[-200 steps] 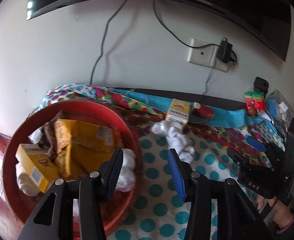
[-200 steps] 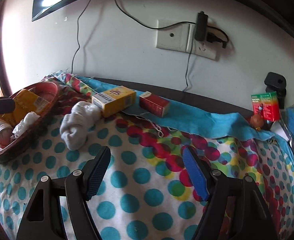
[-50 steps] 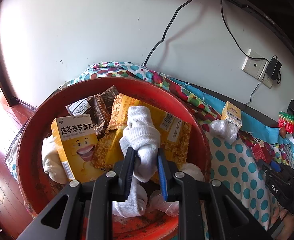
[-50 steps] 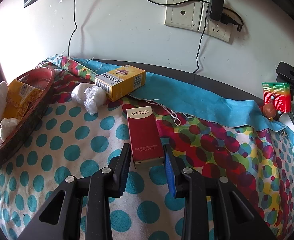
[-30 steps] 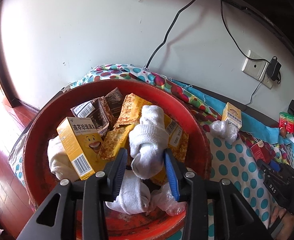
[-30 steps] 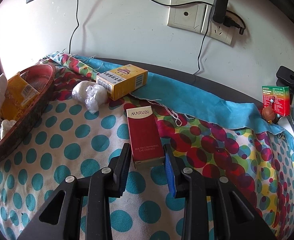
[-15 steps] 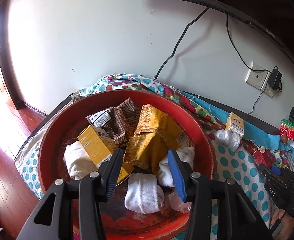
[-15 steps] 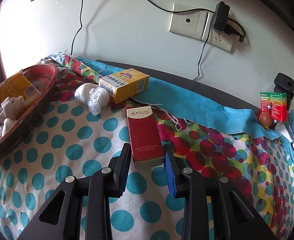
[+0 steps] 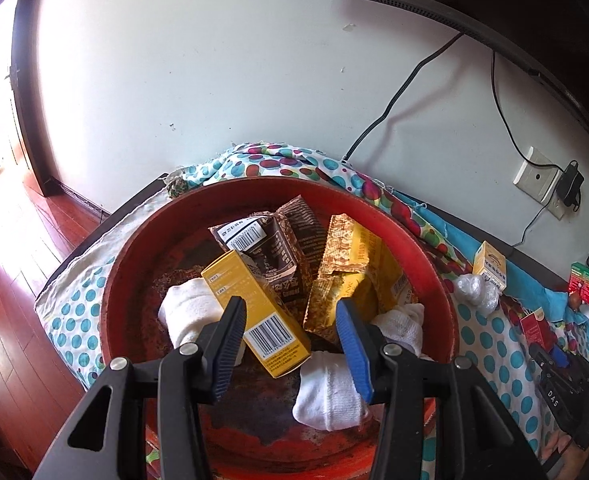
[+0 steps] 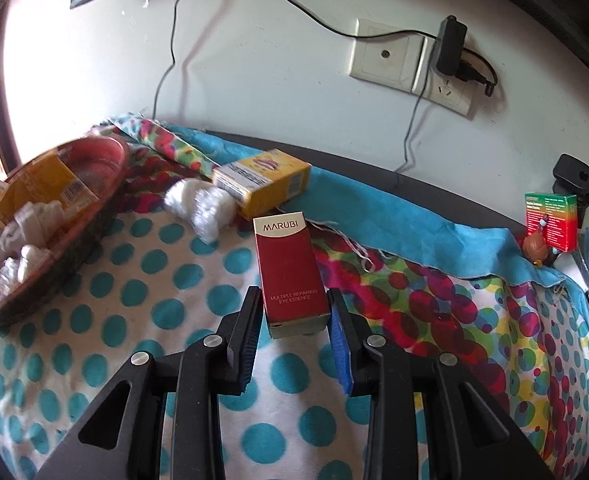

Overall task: Organize objects
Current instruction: 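Open the left gripper to drop the white sock into the tray, then carry the red MARUBI box into the red tray and open the right gripper, then grasp the clear plastic bag on the bed with the left gripper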

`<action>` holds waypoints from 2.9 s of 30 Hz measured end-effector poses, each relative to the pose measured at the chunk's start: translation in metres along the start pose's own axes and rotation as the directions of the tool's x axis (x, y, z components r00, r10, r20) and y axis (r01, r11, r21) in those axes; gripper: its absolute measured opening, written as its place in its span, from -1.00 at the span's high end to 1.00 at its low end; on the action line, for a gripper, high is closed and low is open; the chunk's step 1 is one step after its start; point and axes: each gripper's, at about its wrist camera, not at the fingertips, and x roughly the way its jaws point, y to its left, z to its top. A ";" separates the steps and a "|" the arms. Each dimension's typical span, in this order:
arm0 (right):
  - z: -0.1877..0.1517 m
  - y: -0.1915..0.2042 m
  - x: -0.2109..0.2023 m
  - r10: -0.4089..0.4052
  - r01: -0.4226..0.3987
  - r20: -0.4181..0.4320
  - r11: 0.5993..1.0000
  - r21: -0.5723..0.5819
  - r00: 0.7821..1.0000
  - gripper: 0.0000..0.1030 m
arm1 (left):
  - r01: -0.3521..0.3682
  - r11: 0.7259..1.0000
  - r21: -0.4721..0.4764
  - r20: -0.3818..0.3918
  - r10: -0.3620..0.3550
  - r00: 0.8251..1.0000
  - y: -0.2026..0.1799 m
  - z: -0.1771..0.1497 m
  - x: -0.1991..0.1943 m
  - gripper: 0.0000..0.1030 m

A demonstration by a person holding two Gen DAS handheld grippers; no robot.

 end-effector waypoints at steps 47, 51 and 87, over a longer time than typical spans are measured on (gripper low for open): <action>0.033 0.207 -0.039 0.456 -0.433 0.065 0.874 -0.222 0.888 -0.31 | -0.031 0.981 -0.194 0.003 0.032 0.999 0.063 0.009 -0.005 0.07; 0.030 0.162 -0.049 0.409 -0.387 0.126 0.907 -0.165 0.904 -0.39 | -0.011 0.986 -0.164 0.018 0.014 1.000 0.048 0.009 -0.007 0.07; -0.022 -0.068 -0.021 -0.043 0.033 0.122 0.996 0.082 0.992 -0.64 | 0.330 0.811 0.483 -0.313 -0.192 0.930 -0.248 -0.026 0.101 -0.19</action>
